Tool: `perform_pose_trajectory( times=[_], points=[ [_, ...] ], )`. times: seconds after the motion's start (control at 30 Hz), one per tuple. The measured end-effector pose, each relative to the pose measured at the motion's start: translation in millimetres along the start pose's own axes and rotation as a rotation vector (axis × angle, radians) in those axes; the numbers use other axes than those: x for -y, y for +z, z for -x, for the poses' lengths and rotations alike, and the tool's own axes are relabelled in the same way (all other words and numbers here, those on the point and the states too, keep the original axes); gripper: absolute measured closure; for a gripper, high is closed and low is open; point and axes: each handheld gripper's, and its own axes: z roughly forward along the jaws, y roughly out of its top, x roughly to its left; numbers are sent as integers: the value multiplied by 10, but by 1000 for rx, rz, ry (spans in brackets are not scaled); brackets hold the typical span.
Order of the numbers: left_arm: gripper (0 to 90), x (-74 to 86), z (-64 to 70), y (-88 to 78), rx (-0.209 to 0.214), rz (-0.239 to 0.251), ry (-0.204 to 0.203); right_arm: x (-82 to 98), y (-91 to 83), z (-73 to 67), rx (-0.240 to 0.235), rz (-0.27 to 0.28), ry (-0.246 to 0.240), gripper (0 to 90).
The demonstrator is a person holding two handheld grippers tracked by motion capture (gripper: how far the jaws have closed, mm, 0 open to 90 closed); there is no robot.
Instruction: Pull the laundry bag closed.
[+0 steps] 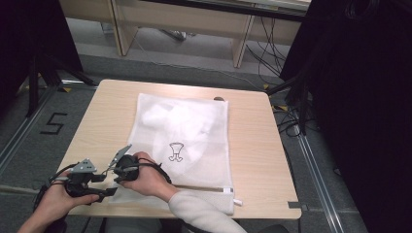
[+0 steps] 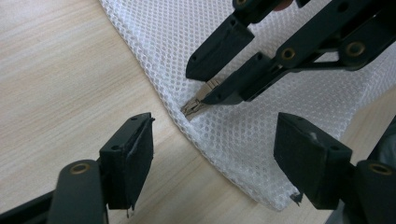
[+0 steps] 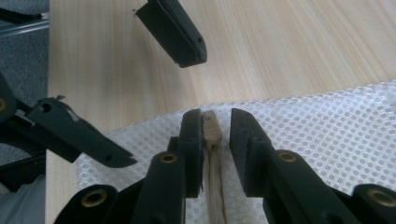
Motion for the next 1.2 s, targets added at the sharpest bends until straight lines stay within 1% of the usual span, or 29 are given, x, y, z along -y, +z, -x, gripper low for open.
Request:
perform_pose_trajectory(
  times=[0.03, 0.1, 0.17, 0.23, 0.27, 0.3, 0.33, 0.37, 0.4, 0.43, 0.47, 0.5, 0.57, 0.6, 0.63, 0.67, 0.7, 0.73, 0.77, 0.8, 0.83, 0.87, 0.9, 0.97, 1.03, 1.1, 1.13, 1.17, 1.2],
  points=[
    [281, 5, 3, 11, -1, 16, -4, -4, 13, 3, -1, -2, -4, 759],
    [281, 2, 1, -1, 7, -3, 0, -12, 35, 1, -7, -9, -3, 786],
    [281, 2, -1, -2, 1, -3, -4, -14, 53, -1, -10, -16, -2, 808],
    [282, 11, 2, 15, 1, 21, -19, -15, 56, 5, -18, -15, -7, 819],
    [282, 9, 1, 15, 7, 14, -20, -11, 52, 1, -21, -7, 10, 819],
    [282, 7, 9, 14, 4, 3, -32, -12, 35, 8, -19, -6, 7, 820],
    [283, 4, 1, 12, 10, -3, -15, -12, 22, 6, -23, -6, 14, 820],
    [282, 3, 2, 15, 12, -8, -19, -15, 10, 3, -27, 0, 18, 820],
    [283, 8, 5, 27, 11, 6, -20, -22, -12, 4, -24, 0, 9, 820],
    [285, 6, 7, 28, 10, 3, -22, -29, -33, -2, -22, 0, 14, 821],
    [289, 9, 11, 40, 18, 15, -34, -34, -51, -7, -20, 6, 15, 821],
    [294, -1, 1, 32, 26, -8, -31, -42, -75, -3, -20, 7, 5, 821],
    [313, 1, 8, 50, 26, 24, -44, -53, -126, -10, -24, 11, 16, 822],
    [320, -7, -3, 44, 41, 11, -47, -56, -147, -17, -33, 18, 27, 822],
    [329, -8, 11, 53, 44, 29, -71, -62, -175, -12, -26, 20, 26, 822],
    [342, -14, 11, 57, 51, 34, -75, -70, -214, -10, -32, 28, 27, 822],
    [353, -15, 8, 64, 57, 46, -78, -74, -237, 1, -20, 33, 17, 822],
    [363, -24, 0, 59, 69, 36, -81, -79, -260, -8, -30, 43, 26, 822],
    [377, -22, -2, 73, 74, 56, -84, -85, -282, 0, -28, 47, 16, 822],
    [392, -27, -6, 78, 86, 52, -94, -90, -291, 4, -32, 56, 5, 822],
    [407, -27, -7, 93, 101, 57, -109, -89, -313, -4, -18, 42, 19, 822],
    [435, -31, -9, 102, 110, 63, -102, -94, -320, -5, -28, 51, 11, 822],
    [490, -42, -16, 101, 112, 51, -90, -92, -329, -20, -25, 50, 17, 822],
    [516, -53, -33, 135, 128, 67, -109, -91, -337, -23, -24, 45, 16, 822],
    [579, -64, -34, 160, 145, 45, -115, -90, -337, -28, -28, 43, 22, 822],
    [633, -65, -20, 171, 138, 25, -121, -89, -340, -23, -29, 42, 21, 822],
    [650, -61, -22, 169, 134, 20, -104, -88, -340, -19, -28, 39, 14, 823],
    [671, -56, -17, 175, 124, 22, -104, -87, -339, -18, -30, 37, 14, 822],
    [695, -59, -16, 171, 139, 10, -116, -83, -335, -25, -34, 36, 24, 822]
  ],
)
